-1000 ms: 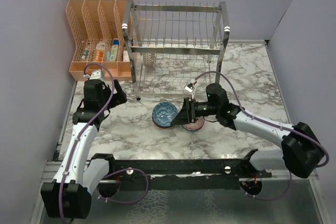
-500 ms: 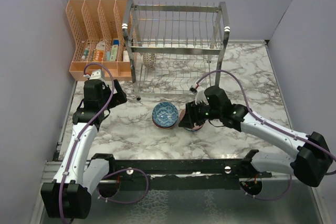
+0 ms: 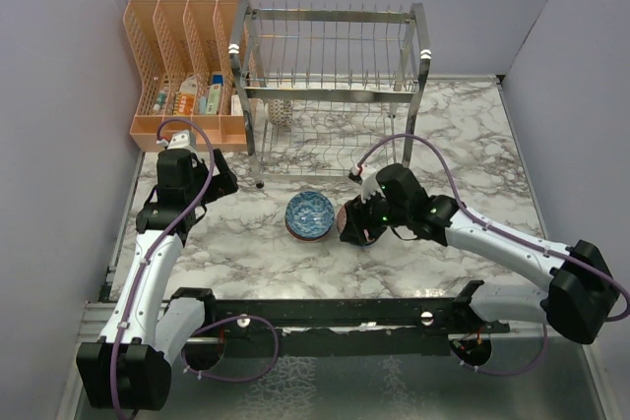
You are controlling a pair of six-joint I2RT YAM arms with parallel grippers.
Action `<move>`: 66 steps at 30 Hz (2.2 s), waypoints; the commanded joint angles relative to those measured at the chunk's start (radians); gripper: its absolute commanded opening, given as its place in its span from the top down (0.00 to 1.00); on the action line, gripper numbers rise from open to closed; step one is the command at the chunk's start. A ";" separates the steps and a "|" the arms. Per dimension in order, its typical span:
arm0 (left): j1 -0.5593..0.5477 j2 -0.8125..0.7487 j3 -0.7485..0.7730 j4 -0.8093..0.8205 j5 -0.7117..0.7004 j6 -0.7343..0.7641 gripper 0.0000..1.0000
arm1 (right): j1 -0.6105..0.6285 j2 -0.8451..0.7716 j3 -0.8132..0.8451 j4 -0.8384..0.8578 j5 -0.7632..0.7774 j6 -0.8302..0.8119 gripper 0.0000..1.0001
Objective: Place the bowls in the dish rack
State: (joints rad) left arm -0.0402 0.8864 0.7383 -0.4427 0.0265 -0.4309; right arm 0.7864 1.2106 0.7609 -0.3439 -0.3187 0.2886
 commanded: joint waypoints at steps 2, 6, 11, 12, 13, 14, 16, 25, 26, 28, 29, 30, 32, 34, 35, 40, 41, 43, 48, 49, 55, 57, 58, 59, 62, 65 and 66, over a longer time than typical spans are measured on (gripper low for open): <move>0.005 -0.016 0.001 0.012 0.014 0.004 0.01 | 0.007 0.031 -0.001 0.042 0.034 -0.068 0.46; 0.005 -0.019 0.001 0.011 0.013 0.004 0.01 | 0.009 0.058 -0.002 0.052 0.033 -0.071 0.48; 0.006 -0.014 0.002 0.013 0.013 0.004 0.01 | 0.011 0.075 -0.009 0.065 0.025 -0.071 0.49; 0.005 -0.013 0.003 0.013 0.013 0.004 0.01 | 0.012 0.079 -0.010 0.065 0.021 -0.072 0.50; 0.005 -0.011 0.003 0.014 0.015 0.004 0.01 | 0.012 0.083 -0.010 0.066 0.019 -0.072 0.51; 0.005 -0.011 0.004 0.013 0.014 0.004 0.01 | 0.015 0.087 -0.009 0.066 0.017 -0.073 0.51; 0.005 -0.008 0.004 0.013 0.016 0.004 0.01 | 0.021 0.095 -0.011 0.067 0.016 -0.070 0.52; 0.005 -0.010 0.004 0.014 0.016 0.004 0.01 | 0.036 0.091 -0.013 0.051 0.062 -0.052 0.69; 0.006 -0.009 0.004 0.014 0.017 0.006 0.01 | 0.035 0.086 -0.010 0.050 0.066 -0.050 0.73; 0.005 -0.009 0.006 0.015 0.016 0.006 0.01 | 0.036 0.078 -0.004 0.040 0.075 -0.045 0.78; 0.006 -0.009 0.006 0.014 0.016 0.006 0.01 | 0.036 0.077 -0.001 0.037 0.078 -0.043 0.80; 0.006 -0.009 0.006 0.014 0.016 0.005 0.01 | 0.036 0.075 0.003 0.032 0.081 -0.043 0.82; 0.005 -0.011 0.005 0.015 0.016 0.006 0.01 | 0.036 0.076 0.007 0.023 0.091 -0.039 0.89; 0.005 -0.013 0.004 0.015 0.017 0.005 0.01 | 0.036 0.076 0.009 0.013 0.105 -0.034 0.97; 0.005 -0.015 0.004 0.013 0.016 0.005 0.01 | 0.036 0.073 0.008 0.011 0.114 -0.031 0.99; 0.005 -0.019 0.004 0.012 0.017 0.006 0.01 | 0.037 0.037 0.025 -0.001 0.134 -0.019 0.99; 0.005 -0.019 0.003 0.012 0.018 0.006 0.01 | 0.037 0.030 0.035 -0.007 0.133 -0.018 0.99; 0.005 -0.020 0.004 0.013 0.017 0.006 0.01 | 0.037 0.015 0.058 -0.018 0.131 -0.015 0.99; 0.006 -0.024 0.003 0.009 0.014 0.006 0.01 | 0.036 -0.010 0.089 0.002 0.128 0.002 0.99; 0.005 -0.025 0.003 0.009 0.013 0.006 0.01 | 0.036 -0.012 0.092 0.012 0.127 0.007 0.99; 0.006 -0.024 0.004 0.009 0.013 0.005 0.01 | 0.036 -0.025 0.123 0.088 0.091 0.053 0.99; 0.005 -0.023 0.006 0.010 0.013 0.005 0.01 | 0.037 -0.034 0.128 0.120 0.084 0.072 0.99; 0.005 -0.021 0.006 0.011 0.014 0.006 0.01 | 0.036 -0.039 0.131 0.141 0.081 0.085 0.99; 0.006 -0.020 0.006 0.012 0.013 0.006 0.01 | 0.035 -0.043 0.132 0.165 0.076 0.098 0.99; 0.006 -0.017 0.007 0.013 0.015 0.006 0.01 | 0.037 -0.047 0.133 0.246 0.045 0.146 0.99; 0.005 -0.019 0.007 0.013 0.018 0.007 0.01 | 0.037 -0.026 0.143 0.346 0.017 0.185 0.99; 0.006 -0.019 0.007 0.013 0.018 0.007 0.01 | 0.037 -0.016 0.150 0.371 0.017 0.192 0.99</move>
State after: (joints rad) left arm -0.0402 0.8772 0.7383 -0.4427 0.0330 -0.4309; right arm 0.8188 1.1934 0.8486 -0.2165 -0.2367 0.4068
